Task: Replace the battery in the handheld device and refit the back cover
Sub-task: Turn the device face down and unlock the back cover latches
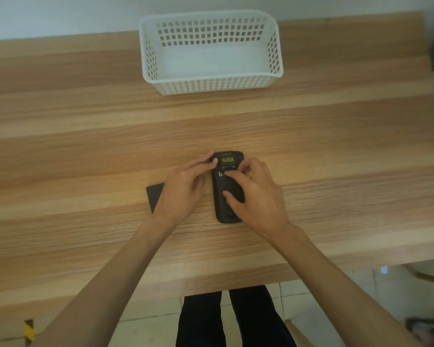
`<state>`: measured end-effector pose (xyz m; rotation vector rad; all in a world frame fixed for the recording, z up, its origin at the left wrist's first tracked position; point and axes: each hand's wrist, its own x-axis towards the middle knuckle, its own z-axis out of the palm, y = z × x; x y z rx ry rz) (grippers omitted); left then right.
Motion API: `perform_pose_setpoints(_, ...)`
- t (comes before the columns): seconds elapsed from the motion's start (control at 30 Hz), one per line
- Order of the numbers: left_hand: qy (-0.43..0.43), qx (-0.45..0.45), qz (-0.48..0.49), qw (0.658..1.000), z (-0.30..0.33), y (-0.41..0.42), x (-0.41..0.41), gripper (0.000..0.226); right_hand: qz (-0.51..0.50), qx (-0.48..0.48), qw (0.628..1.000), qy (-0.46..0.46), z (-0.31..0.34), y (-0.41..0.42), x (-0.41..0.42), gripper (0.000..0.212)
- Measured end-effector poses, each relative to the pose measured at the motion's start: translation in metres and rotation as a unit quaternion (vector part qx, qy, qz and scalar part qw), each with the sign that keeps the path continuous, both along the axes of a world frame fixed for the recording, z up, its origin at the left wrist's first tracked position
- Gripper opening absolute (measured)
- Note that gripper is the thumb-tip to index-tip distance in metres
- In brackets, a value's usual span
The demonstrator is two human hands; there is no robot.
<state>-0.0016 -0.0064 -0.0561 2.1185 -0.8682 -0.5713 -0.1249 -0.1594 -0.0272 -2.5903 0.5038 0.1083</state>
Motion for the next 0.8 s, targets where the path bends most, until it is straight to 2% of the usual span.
perform_pose_setpoints(0.1,0.002,0.011,-0.005,1.000,0.000,0.001,0.001,0.065,-0.015,0.002,0.999,0.031,0.002,0.004,0.006,0.051)
perform_pose_setpoints(0.2,0.002,0.020,-0.010,1.000,-0.001,0.003,0.000,0.069,-0.022,0.023,0.999,0.038,0.009,0.006,0.012,0.056)
perform_pose_setpoints(0.3,0.003,0.027,-0.018,0.999,0.000,0.004,0.000,0.066,-0.021,0.091,0.995,0.039,0.024,0.001,0.011,0.046)
perform_pose_setpoints(0.43,0.004,0.022,-0.025,0.999,0.001,0.005,-0.001,0.061,-0.047,0.232,0.970,0.054,0.047,-0.015,-0.004,0.035)
perform_pose_setpoints(0.57,0.004,0.019,-0.022,1.000,-0.001,0.005,-0.001,0.061,-0.060,0.279,0.958,0.005,0.068,-0.032,-0.027,0.026)
perform_pose_setpoints(0.67,0.005,0.016,-0.019,1.000,-0.001,0.004,-0.003,0.061,-0.081,0.235,0.966,-0.064,0.073,-0.052,-0.044,0.019)
perform_pose_setpoints(0.8,0.021,0.008,-0.012,1.000,0.000,0.004,-0.004,0.061,-0.103,0.082,0.983,-0.125,0.051,-0.075,-0.068,0.021)
